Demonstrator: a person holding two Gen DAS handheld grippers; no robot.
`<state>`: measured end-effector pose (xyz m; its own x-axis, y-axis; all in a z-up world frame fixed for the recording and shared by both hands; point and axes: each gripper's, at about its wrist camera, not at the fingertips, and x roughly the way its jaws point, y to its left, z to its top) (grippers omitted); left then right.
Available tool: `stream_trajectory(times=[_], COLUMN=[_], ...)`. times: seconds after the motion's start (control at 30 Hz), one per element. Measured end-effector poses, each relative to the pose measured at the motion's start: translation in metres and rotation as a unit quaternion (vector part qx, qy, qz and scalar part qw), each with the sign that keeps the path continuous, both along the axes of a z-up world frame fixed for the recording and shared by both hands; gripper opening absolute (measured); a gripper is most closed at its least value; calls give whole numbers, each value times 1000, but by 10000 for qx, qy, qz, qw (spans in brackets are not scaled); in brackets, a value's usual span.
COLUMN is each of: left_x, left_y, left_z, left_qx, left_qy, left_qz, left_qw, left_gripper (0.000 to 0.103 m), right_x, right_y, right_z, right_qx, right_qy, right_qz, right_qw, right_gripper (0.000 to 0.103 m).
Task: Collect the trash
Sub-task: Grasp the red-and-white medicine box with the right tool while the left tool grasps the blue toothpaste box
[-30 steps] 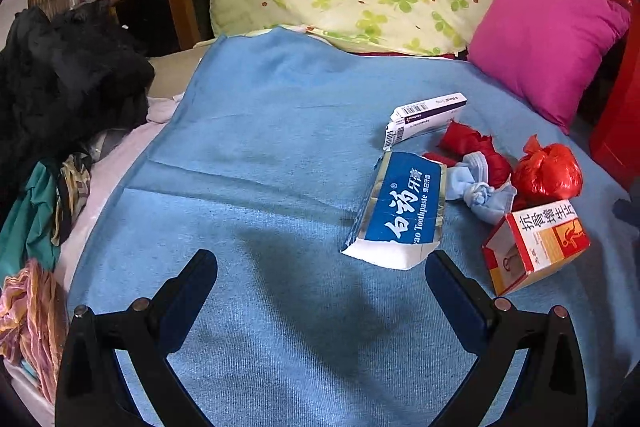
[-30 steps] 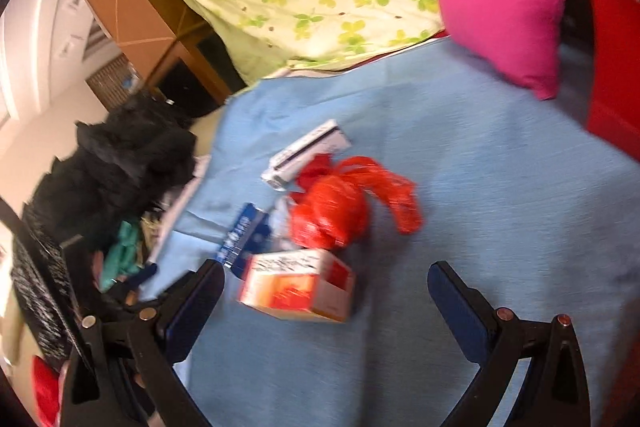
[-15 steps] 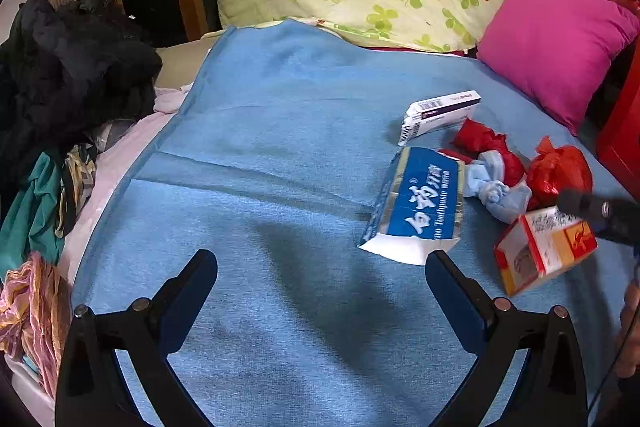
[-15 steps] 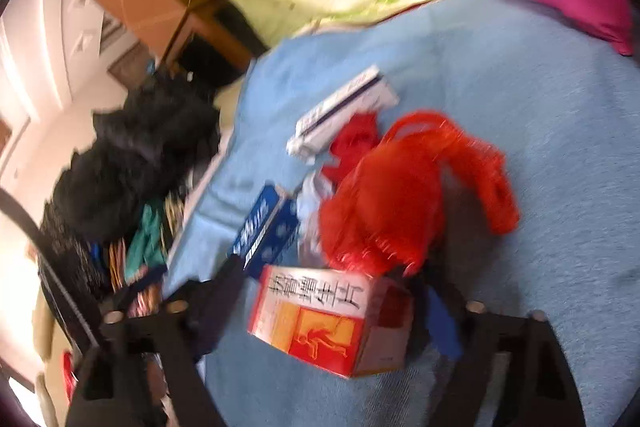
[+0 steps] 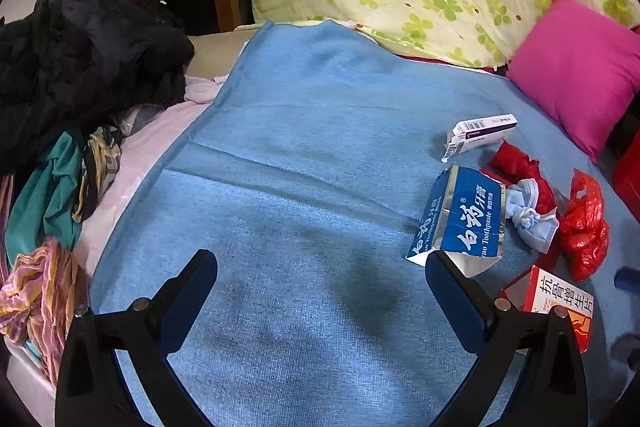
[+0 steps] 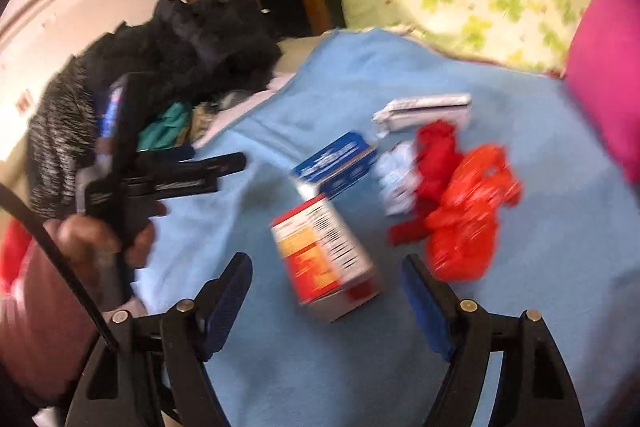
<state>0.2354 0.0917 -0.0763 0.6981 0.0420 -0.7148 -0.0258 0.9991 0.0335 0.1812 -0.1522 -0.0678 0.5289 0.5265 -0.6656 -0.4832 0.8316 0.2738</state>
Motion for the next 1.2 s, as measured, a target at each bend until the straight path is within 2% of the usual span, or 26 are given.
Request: stream_trajectory(times=[0.17, 0.33, 0.37, 0.4, 0.6, 0.9, 1.1, 1.2], left_x=[2, 3, 3, 5, 12, 30, 41, 46], left_y=[-2, 4, 4, 4, -13, -72, -85, -88], left_z=[-4, -1, 0, 0, 4, -7, -19, -27], left_qx=[28, -234, -275, -367, -670, -541, -504, -435], left_qy=[100, 104, 104, 107, 96, 311, 485, 653], left_qz=[-70, -131, -141, -165, -414, -834, -741, -710], left_qw=[9999, 9996, 9995, 9991, 9968, 9946, 9948, 9944], left_gripper=[103, 103, 103, 103, 103, 103, 102, 88], right_x=[23, 29, 28, 26, 6, -17, -29, -36], right_y=[19, 50, 50, 51, 33, -40, -64, -68], right_z=[-12, -31, -35, -38, -32, 4, 23, 29], right_qx=[-236, -779, -775, -807, -954, -193, 206, 309], right_qy=[128, 148, 192, 198, 14, -271, -474, -562], right_qz=[188, 299, 315, 330, 124, -963, -1554, -1647], right_qw=[9995, 9964, 9963, 9960, 9954, 9948, 9865, 9843], right_gripper=[80, 80, 76, 60, 58, 58, 58, 58])
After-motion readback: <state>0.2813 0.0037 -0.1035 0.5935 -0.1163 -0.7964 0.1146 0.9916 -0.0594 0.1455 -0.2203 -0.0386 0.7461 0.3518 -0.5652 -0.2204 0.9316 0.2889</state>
